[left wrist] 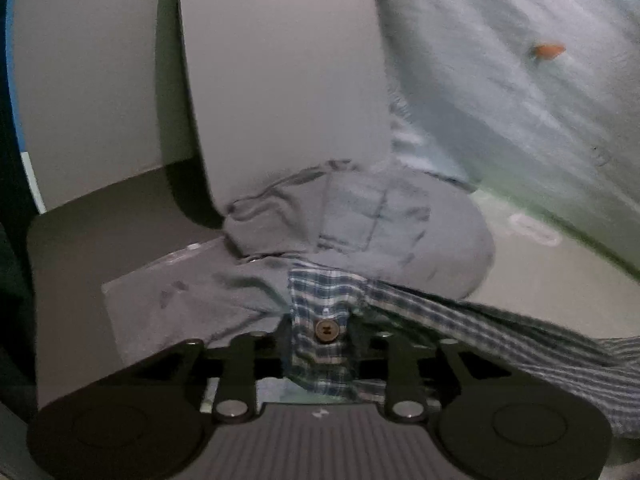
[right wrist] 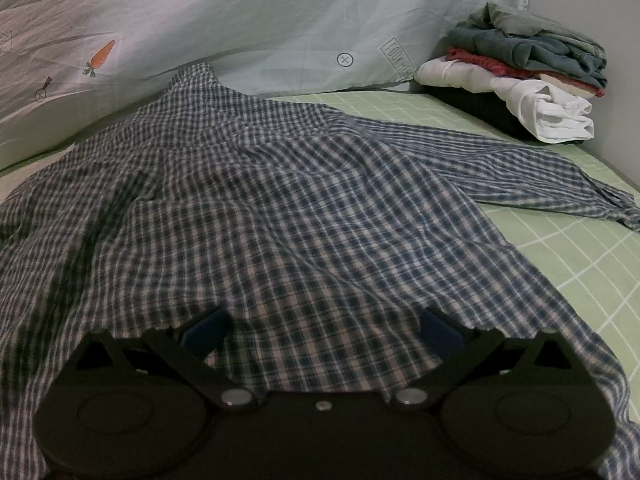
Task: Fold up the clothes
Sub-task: 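Grasp the buttoned cuff with the left gripper and stretch the sleeve out, then release the cuff with the left gripper and lay the sleeve flat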
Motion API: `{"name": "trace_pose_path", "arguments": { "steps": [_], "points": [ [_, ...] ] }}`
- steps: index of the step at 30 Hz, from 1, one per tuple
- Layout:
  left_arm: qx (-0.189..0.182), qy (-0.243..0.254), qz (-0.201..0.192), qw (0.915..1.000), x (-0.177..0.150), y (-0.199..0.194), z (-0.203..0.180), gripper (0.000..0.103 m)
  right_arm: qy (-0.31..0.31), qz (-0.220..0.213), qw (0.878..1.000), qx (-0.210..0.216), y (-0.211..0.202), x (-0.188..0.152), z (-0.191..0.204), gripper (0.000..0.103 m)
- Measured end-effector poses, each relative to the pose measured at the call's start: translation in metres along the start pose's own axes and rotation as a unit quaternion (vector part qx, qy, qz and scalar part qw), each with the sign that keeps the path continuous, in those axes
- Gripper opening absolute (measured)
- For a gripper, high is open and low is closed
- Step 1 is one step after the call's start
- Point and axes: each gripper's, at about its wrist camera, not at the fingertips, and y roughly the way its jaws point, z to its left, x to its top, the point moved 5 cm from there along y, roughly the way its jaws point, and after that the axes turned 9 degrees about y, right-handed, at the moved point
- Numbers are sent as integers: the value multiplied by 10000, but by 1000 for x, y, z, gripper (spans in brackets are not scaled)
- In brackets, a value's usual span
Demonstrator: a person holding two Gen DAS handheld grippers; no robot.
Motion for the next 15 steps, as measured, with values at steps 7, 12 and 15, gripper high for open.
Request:
{"name": "trace_pose_path", "arguments": {
  "steps": [7, 12, 15],
  "points": [
    [-622, -267, 531, 9963, -37, -24, -20, 63, -216, 368, 9990, 103, 0, 11, -8, 103],
    [-1788, -12, 881, 9799, -73, -67, -58, 67, -612, 367, 9974, -101, -17, 22, -36, 103],
    [-2472, 512, 1100, 9613, -93, -89, -90, 67, -494, 393, 9975, -330, -23, 25, -72, 103]
  ]
}}
